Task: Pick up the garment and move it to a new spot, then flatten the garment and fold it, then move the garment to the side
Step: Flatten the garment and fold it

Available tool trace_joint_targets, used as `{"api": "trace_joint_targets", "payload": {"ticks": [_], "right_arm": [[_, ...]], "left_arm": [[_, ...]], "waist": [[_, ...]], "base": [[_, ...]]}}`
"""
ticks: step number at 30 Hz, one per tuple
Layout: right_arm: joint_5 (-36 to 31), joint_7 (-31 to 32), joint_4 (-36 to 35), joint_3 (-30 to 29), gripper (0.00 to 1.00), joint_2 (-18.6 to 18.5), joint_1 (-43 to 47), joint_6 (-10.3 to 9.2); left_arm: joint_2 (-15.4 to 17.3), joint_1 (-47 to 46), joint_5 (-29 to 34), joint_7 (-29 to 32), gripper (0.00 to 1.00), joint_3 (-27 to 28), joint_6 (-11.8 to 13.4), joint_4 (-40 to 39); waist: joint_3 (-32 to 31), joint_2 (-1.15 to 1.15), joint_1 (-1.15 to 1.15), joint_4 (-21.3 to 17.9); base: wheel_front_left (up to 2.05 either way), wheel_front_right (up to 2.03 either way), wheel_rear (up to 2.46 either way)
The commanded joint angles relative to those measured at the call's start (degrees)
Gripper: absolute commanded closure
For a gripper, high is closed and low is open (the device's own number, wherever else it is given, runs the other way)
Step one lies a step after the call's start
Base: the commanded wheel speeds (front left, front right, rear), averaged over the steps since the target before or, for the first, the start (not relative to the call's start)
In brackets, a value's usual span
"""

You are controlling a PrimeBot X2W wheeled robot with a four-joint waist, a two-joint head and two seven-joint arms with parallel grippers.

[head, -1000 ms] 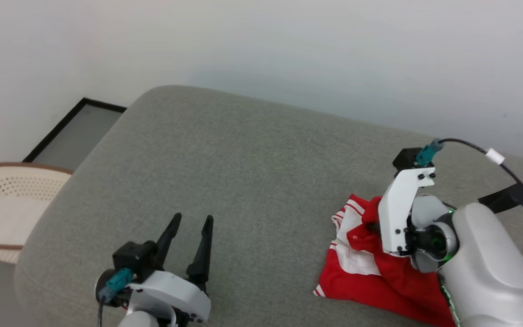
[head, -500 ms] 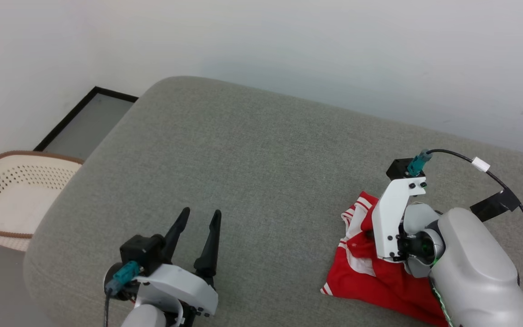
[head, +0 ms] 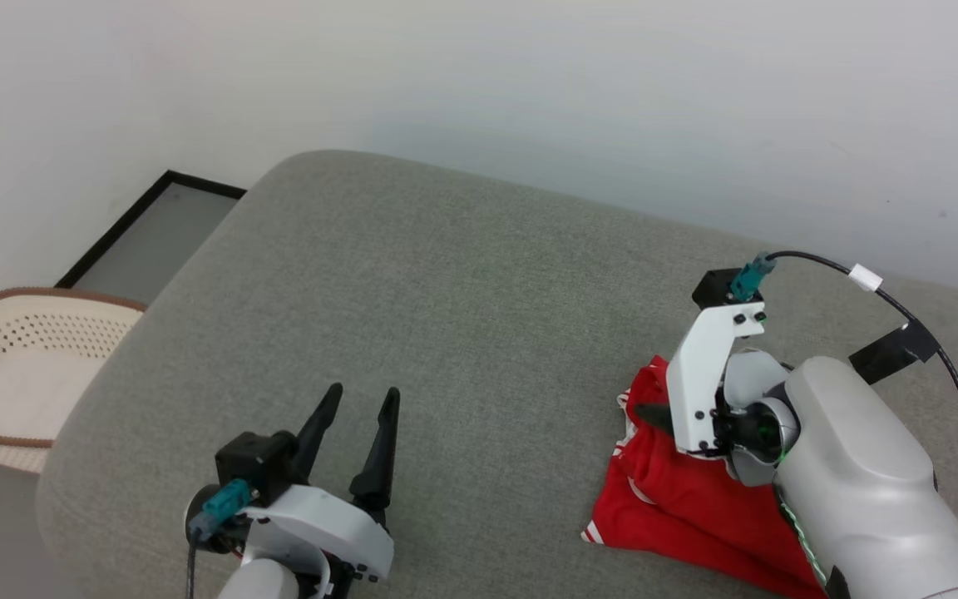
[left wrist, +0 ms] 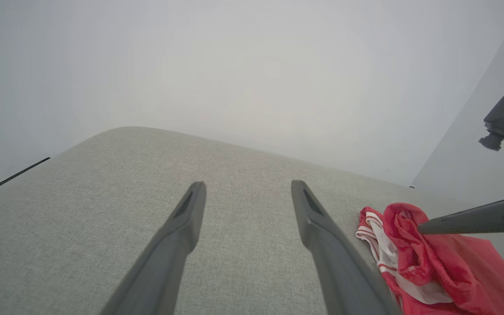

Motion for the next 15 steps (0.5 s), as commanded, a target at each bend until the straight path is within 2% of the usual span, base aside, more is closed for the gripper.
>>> {"api": "trace_joint_targets", "payload": {"ticks": [1, 9, 15], "right_arm": [[0.92, -0.60, 0.11, 0.41, 0.00, 0.16, -0.81, -0.08], [6.93, -4.17, -2.12, 5.60, 0.00, 0.16, -1.88, -0.08], [10.76, -10.05, -7.13, 9.87, 0.00, -0.10, -1.77, -0.08]], "left_arm": [[0.21, -0.39, -0.23, -0.20, 0.00, 0.12, -0.09, -0.03], [0.57, 0.31, -0.11, -0.20, 0.00, 0.63, -0.09, 0.07], [0.92, 1.01, 0.62, -0.20, 0.00, 1.45, -0.10, -0.57]], "waist": [[-0.22, 0.00, 0.00, -0.19], [-1.28, 0.00, 0.00, -1.72], [-1.71, 0.00, 0.00, -3.81]], "base": [[0.00, 0.00, 0.00], [0.00, 0.00, 0.00], [0.00, 0.00, 0.00]]}}
